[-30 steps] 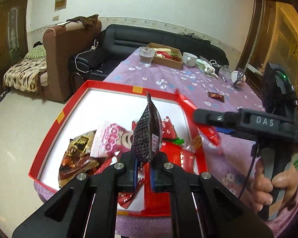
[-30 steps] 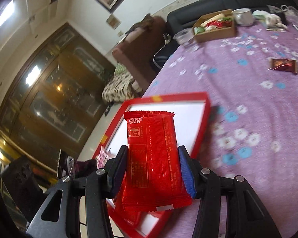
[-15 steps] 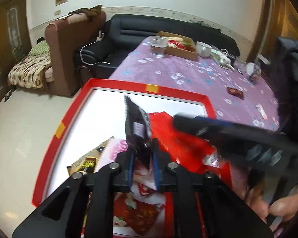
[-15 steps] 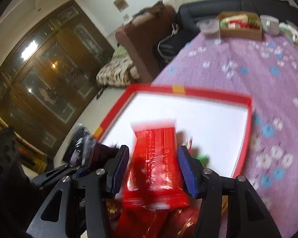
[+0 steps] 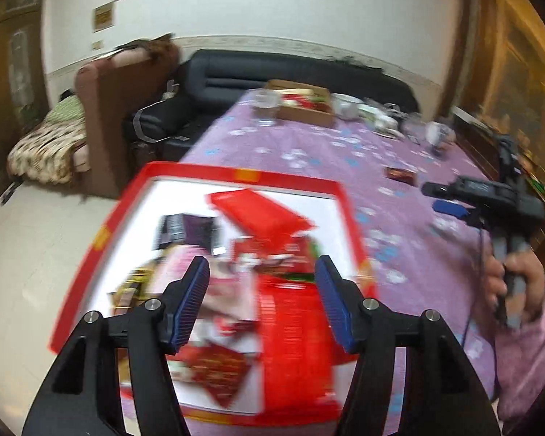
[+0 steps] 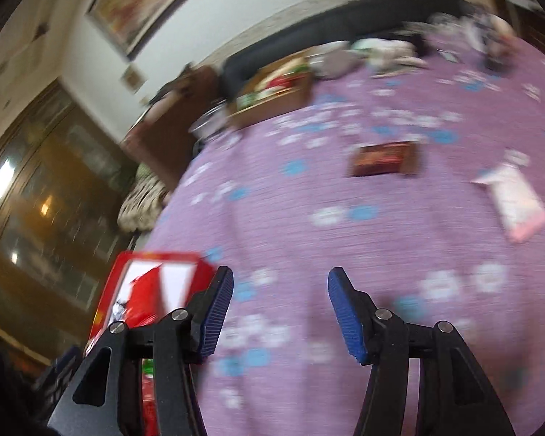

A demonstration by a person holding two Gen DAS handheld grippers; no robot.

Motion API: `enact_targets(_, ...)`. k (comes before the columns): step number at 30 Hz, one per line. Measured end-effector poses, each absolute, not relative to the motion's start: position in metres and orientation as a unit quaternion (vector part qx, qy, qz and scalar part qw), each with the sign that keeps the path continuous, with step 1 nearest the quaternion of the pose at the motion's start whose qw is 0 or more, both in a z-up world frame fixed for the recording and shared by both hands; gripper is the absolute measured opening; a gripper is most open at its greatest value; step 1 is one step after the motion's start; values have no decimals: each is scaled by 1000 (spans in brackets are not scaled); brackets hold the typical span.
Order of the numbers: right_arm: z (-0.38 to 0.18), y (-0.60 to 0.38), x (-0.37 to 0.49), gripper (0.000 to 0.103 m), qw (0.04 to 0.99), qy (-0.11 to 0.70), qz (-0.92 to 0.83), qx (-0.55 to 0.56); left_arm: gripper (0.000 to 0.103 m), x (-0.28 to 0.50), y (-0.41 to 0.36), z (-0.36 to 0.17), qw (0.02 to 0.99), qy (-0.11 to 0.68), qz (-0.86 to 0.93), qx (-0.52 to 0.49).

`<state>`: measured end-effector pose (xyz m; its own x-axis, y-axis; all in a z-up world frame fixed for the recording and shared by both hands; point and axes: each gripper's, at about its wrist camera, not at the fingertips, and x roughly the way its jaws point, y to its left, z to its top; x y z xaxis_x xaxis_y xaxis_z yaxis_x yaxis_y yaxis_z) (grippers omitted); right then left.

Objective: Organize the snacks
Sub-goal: 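Carry both packets over the white tray and open both tools to release, then grasp the white pink-edged packet with the right tool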

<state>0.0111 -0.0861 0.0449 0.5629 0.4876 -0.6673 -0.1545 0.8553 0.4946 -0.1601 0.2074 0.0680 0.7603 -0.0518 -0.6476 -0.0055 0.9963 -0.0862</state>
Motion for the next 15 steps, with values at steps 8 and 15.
enact_targets(8, 44, -178, 11, 57, 876, 406, 121, 232, 62, -155, 153, 66, 928, 360, -90, -2)
enact_targets(15, 39, -248, 22, 60, 870, 398, 57, 285, 62, -148, 123, 53, 915, 389, -112, 5)
